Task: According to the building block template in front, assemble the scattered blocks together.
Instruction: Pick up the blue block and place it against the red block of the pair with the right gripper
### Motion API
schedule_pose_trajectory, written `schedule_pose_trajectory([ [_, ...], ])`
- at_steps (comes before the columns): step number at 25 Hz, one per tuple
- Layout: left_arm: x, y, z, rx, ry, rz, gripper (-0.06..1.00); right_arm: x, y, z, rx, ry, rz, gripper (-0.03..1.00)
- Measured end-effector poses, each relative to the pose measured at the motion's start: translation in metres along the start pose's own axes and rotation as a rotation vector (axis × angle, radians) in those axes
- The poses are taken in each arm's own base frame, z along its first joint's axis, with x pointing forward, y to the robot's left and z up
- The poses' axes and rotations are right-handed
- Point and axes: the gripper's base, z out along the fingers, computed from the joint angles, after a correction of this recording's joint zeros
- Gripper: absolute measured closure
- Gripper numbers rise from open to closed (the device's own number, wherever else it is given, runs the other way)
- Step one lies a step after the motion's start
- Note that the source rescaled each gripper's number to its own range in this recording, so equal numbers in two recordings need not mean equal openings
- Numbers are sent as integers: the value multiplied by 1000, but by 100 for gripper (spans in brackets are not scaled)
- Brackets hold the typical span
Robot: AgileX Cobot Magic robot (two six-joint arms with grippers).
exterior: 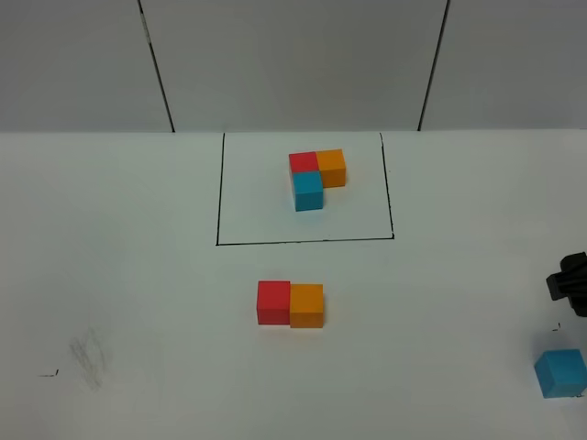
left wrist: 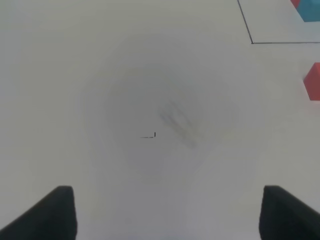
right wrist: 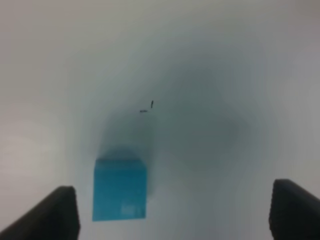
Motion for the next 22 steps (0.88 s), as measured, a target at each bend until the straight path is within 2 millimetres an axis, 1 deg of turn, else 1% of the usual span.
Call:
schedule_pose_trajectory([
  [6,0,0,0,0,0,0,15,-1,1,8,12,29,-8,38],
  [15,0,0,0,0,0,0,15,1,6,18,-25,81,-20,38],
  [18,0,0,0,0,0,0,15,4,9,28,-30,108,-26,38],
  [22,0,0,0,0,0,0,15,14,12,41,-36,137,-36,38],
])
